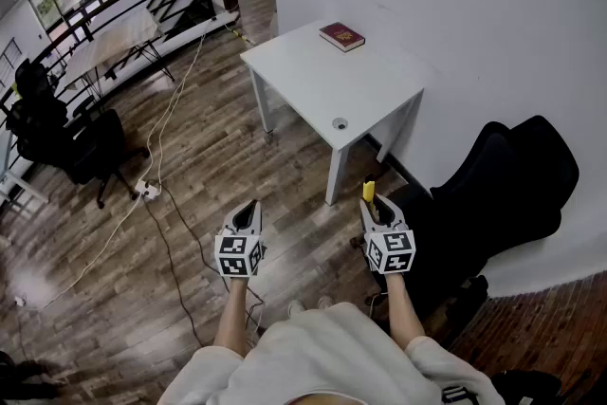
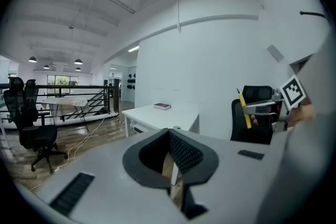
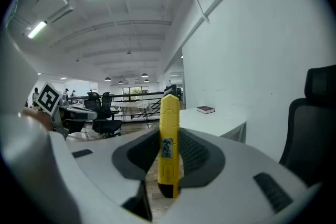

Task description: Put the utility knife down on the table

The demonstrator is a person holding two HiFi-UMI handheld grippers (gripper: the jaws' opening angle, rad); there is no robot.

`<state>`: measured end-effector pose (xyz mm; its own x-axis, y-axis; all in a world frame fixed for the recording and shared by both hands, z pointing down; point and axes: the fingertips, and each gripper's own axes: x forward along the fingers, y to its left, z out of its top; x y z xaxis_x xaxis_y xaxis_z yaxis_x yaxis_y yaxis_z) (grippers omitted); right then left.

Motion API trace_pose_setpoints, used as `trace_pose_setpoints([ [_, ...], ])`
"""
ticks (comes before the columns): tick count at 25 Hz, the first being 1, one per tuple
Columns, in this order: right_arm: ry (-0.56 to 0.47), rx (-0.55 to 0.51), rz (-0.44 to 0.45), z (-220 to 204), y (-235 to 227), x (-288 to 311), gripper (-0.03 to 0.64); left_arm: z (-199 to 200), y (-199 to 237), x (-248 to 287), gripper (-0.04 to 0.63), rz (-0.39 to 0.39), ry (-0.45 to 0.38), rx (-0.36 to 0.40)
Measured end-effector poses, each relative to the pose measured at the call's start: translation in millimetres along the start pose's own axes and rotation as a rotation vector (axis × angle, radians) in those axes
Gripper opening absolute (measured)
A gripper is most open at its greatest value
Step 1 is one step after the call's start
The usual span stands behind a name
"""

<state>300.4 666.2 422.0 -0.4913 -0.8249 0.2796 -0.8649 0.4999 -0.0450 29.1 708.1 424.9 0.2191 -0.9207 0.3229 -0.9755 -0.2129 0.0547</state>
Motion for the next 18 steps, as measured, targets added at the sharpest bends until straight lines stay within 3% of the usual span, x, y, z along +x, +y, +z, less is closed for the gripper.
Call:
trace_pose_setpoints([
  [18,0.003,0.016,0.019,-3,-22,7,0.110,2,-16,20,0.006,0.004,0.012,0.002],
])
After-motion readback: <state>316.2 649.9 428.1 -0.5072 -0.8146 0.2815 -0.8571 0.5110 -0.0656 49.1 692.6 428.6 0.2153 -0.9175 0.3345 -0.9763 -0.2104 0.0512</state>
